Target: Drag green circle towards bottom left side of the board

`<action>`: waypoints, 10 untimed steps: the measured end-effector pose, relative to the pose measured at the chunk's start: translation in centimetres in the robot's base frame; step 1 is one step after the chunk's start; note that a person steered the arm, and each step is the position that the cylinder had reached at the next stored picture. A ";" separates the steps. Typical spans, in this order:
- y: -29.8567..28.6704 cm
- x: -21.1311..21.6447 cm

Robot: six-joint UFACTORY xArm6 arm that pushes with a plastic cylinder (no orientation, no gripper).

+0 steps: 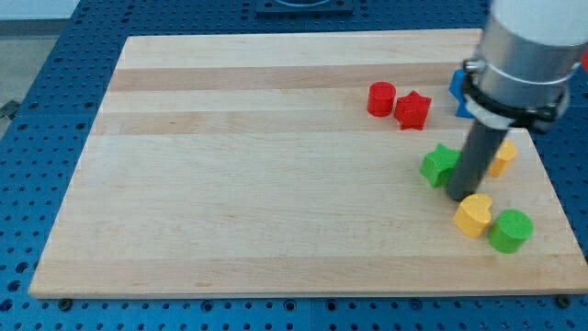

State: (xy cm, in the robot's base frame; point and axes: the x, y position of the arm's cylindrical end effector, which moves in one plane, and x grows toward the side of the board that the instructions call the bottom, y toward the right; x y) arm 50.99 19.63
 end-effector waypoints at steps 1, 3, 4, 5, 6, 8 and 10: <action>4.4 0.0; 11.9 2.6; 10.8 6.9; 7.8 8.5; 3.6 8.5; 6.0 8.6; 8.5 4.0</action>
State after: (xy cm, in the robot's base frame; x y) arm 54.99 28.16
